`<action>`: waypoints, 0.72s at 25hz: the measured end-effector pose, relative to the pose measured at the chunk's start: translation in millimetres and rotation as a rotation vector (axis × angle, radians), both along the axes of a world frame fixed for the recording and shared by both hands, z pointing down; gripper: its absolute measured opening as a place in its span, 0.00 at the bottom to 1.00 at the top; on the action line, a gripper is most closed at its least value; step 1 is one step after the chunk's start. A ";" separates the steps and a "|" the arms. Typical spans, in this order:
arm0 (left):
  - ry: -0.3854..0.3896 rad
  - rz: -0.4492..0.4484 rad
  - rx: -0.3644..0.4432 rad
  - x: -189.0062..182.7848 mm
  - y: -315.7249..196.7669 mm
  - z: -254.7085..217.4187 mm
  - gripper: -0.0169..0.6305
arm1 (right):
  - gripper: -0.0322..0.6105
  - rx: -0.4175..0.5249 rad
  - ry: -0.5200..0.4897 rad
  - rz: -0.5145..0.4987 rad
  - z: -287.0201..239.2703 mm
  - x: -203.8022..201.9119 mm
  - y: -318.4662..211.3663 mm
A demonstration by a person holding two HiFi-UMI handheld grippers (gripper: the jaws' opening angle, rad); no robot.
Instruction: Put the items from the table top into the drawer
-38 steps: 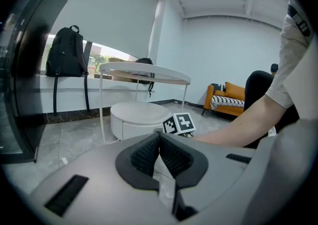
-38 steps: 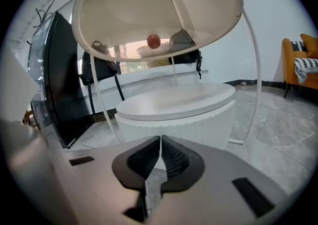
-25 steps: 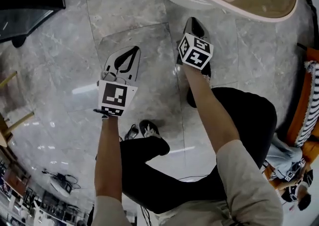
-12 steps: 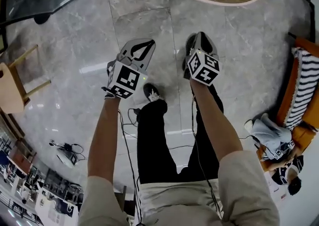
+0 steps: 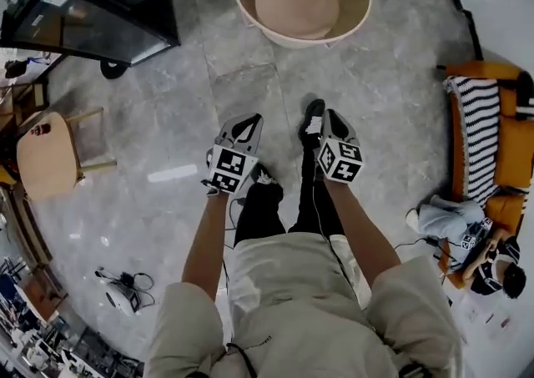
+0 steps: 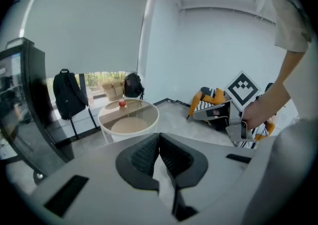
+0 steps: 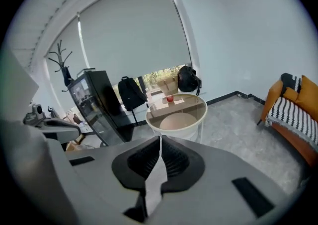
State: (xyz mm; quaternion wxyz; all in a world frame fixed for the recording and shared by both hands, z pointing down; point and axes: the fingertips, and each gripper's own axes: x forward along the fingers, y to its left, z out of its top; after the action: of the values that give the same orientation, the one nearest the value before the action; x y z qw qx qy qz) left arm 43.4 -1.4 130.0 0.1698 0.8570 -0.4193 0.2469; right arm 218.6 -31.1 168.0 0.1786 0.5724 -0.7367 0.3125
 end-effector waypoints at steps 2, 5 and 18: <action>-0.002 0.058 0.055 16.1 24.3 -37.3 0.06 | 0.11 0.044 -0.018 -0.065 -36.8 -7.2 23.5; 0.025 0.050 0.068 30.9 56.7 -76.0 0.06 | 0.11 0.085 -0.009 -0.140 -78.2 -13.6 63.7; 0.134 -0.216 -0.038 18.4 123.4 -129.0 0.06 | 0.11 0.055 -0.039 -0.195 -123.6 -43.3 170.8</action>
State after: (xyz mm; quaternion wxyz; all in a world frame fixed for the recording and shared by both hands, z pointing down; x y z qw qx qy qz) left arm 61.8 122.0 1.1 0.2393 0.8181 -0.4919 0.1772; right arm 175.3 139.7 44.3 0.1778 0.4965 -0.8006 0.2845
